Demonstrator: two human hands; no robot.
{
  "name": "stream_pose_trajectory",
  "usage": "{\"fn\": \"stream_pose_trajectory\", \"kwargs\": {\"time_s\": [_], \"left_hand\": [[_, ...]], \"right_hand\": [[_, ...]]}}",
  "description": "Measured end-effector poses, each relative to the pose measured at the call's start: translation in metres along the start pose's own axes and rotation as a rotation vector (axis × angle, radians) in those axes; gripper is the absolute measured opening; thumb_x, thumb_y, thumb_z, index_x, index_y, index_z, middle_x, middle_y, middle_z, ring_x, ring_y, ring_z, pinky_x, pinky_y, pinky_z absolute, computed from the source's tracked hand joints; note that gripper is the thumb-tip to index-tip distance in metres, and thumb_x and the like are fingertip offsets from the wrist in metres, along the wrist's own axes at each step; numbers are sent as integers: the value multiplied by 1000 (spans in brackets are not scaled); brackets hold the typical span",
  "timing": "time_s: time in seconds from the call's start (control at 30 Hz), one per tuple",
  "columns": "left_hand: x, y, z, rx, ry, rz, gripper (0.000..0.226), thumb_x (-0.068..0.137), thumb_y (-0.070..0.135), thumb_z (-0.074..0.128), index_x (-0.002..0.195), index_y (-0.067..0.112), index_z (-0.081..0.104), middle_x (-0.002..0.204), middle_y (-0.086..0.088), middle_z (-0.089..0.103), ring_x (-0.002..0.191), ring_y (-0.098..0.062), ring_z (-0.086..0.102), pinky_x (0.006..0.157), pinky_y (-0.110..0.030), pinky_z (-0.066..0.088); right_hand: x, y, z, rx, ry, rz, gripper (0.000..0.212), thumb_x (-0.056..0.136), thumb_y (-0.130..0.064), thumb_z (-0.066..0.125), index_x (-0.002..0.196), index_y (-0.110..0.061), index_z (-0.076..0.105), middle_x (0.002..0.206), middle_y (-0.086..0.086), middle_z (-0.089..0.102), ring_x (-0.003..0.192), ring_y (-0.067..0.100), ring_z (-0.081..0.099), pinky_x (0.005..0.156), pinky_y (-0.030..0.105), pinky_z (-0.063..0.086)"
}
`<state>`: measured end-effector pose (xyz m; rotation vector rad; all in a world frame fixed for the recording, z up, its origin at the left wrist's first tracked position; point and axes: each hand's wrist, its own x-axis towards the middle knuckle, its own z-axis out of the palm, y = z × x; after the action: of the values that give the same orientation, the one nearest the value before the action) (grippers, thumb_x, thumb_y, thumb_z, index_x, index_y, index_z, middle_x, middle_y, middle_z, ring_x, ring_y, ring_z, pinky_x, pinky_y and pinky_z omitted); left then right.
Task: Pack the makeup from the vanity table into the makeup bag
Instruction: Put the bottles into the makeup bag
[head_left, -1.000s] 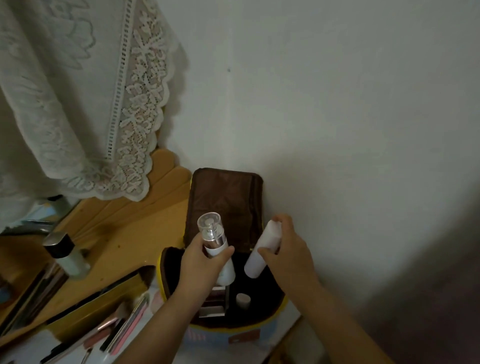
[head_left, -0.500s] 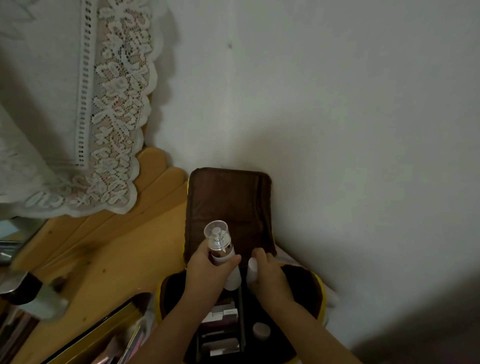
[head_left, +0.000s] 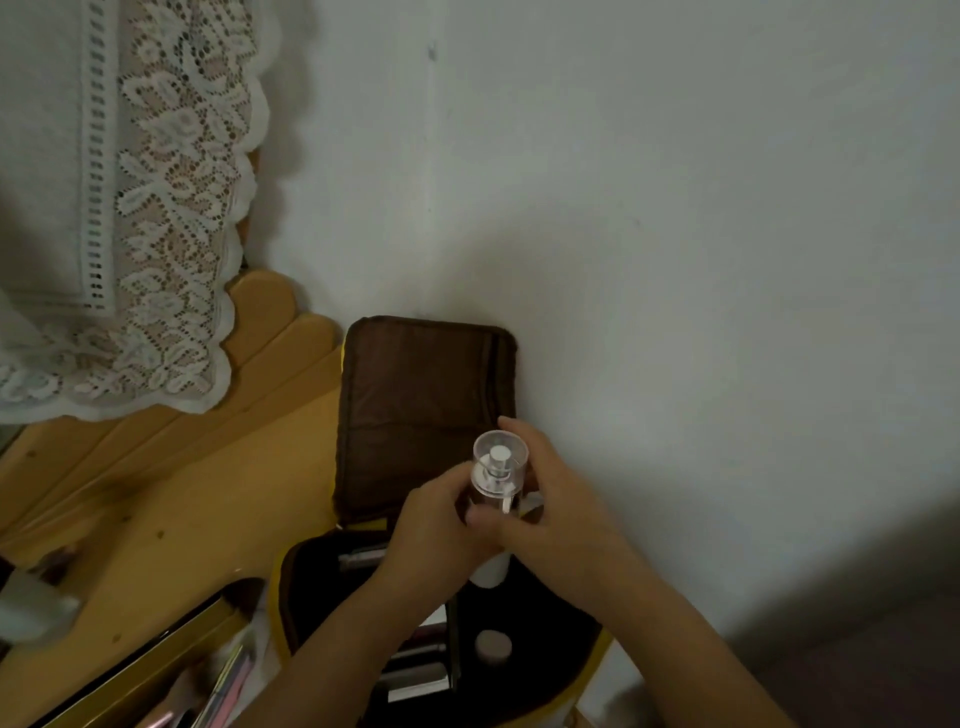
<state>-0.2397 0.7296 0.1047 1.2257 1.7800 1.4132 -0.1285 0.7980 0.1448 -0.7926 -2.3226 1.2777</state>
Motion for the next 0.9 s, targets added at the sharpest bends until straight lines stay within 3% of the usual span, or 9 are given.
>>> {"fn": "stream_pose_trajectory", "kwargs": {"time_s": [0.13, 0.27, 0.33, 0.47, 0.6, 0.7, 0.77, 0.8, 0.9], "left_hand": [[5, -8, 13, 36, -51, -10, 45, 72, 7, 75, 101, 35, 57, 90, 24, 60, 83, 21, 56, 70, 0, 43], [9, -29, 11, 365, -237, 42, 68, 68, 31, 76, 129, 34, 47, 135, 15, 50, 126, -5, 43, 106, -33, 39], [9, -43, 9, 613, -340, 72, 67, 81, 24, 66, 139, 33, 37, 146, 19, 32, 138, -5, 24, 114, -34, 25], [12, -65, 8, 593, -221, 57, 54, 87, 6, 55, 137, 21, 43, 145, 4, 41, 134, -12, 38, 109, -21, 27], [15, -71, 8, 599, -153, 35, 47, 87, 15, 58, 132, 25, 48, 126, 4, 54, 115, -13, 48, 89, -15, 34], [14, -71, 9, 554, -112, 4, 50, 88, 18, 58, 136, 24, 43, 130, 3, 51, 119, -11, 47, 91, -12, 33], [13, -70, 10, 530, -72, -46, 55, 87, 21, 60, 138, 22, 38, 137, 4, 47, 124, -12, 46, 99, -18, 35], [12, -70, 11, 521, -52, -65, 55, 86, 22, 62, 136, 22, 40, 137, 4, 47, 123, -13, 46, 100, -21, 37], [11, -69, 11, 536, -35, -56, 38, 86, 25, 61, 122, 22, 49, 124, 2, 54, 111, -12, 51, 89, -20, 40]], "right_hand": [[-3, 2, -3, -201, 113, -13, 46, 78, -21, 71, 108, -35, 39, 99, -14, 56, 95, 7, 56, 91, 25, 49], [-6, 4, -16, -198, 277, 54, 51, 82, -19, 67, 123, -27, 38, 101, -2, 62, 93, 15, 61, 81, 25, 48], [-4, 10, -17, -275, 271, 81, 56, 83, -19, 65, 129, -26, 35, 98, -6, 57, 94, 15, 60, 78, 23, 45], [7, 30, 4, -367, 196, 131, 46, 84, -21, 63, 123, -22, 38, 104, 1, 60, 97, 22, 61, 81, 32, 50], [20, 54, 31, -403, 112, 246, 39, 89, -17, 57, 123, -18, 38, 109, 6, 59, 93, 22, 58, 77, 31, 48], [22, 75, 45, -460, 176, 254, 34, 84, -13, 61, 112, -19, 43, 113, 6, 51, 84, 17, 48, 76, 27, 48], [21, 82, 52, -576, 191, 216, 36, 77, -13, 69, 106, -18, 49, 109, 6, 51, 83, 18, 52, 71, 25, 48], [21, 84, 55, -641, 191, 188, 39, 67, -15, 77, 97, -17, 53, 98, 6, 54, 75, 18, 54, 61, 22, 46], [22, 84, 58, -838, 168, 153, 53, 26, -17, 91, 67, -19, 57, 65, 3, 55, 52, 14, 53, 41, 16, 23]]}}
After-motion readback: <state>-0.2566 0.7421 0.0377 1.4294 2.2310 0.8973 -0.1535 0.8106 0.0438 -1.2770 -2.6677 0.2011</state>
